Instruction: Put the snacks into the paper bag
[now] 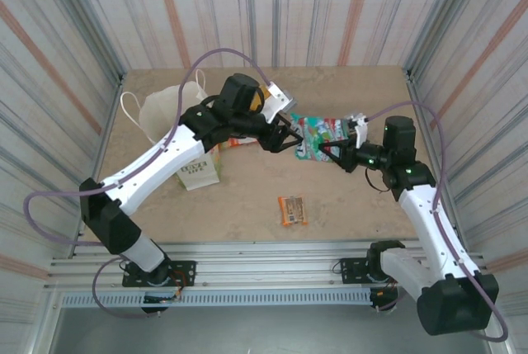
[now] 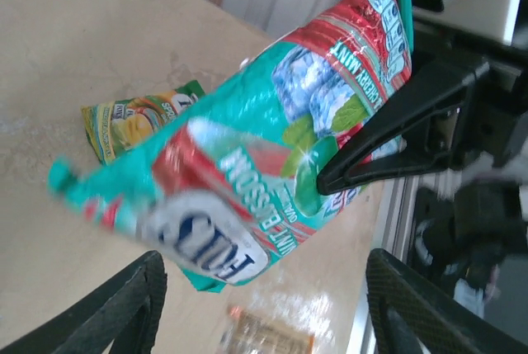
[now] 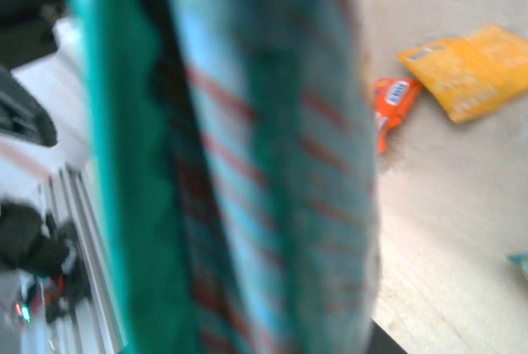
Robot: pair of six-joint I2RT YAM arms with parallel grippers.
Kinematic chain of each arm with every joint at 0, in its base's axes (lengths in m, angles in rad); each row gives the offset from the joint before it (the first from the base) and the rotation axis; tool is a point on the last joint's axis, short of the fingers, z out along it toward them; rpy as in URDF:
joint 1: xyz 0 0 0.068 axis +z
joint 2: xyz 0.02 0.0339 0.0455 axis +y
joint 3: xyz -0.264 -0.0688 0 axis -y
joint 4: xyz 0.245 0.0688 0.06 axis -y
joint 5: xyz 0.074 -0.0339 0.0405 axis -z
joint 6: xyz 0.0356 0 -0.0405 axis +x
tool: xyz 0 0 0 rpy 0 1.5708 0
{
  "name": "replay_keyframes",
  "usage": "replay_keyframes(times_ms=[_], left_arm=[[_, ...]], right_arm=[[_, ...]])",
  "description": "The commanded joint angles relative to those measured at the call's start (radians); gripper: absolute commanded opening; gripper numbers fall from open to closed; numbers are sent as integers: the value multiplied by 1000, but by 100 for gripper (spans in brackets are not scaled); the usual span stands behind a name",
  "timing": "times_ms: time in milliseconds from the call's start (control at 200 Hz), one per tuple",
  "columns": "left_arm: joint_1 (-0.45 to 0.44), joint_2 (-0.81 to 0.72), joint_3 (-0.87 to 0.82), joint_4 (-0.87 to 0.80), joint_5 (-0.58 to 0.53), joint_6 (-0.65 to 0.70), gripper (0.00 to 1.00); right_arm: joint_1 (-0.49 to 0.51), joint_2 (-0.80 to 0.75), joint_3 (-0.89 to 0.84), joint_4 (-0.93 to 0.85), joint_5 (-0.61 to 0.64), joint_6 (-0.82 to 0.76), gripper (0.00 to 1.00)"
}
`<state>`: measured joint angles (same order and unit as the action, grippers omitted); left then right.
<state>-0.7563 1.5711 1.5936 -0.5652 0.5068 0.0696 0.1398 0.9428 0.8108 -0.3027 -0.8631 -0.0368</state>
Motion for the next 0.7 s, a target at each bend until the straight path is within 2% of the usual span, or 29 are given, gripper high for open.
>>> replay_keyframes(times_ms=[0,115,286,691], left_arm=[[0,-41,46,-199,48,298,69],[0,-67,28,-270,50,449,72],[0,-101,-20,-265,61,513,75],[0,-142,-28,-243,13,541,75]], right_arm=[[72,-9,56,-107,-31,-326,13],[137,27,103,-175,-60,-471,13],[226,107,175,-285,-30,-622,12],[277,200,232,-279,-58,-692,13]])
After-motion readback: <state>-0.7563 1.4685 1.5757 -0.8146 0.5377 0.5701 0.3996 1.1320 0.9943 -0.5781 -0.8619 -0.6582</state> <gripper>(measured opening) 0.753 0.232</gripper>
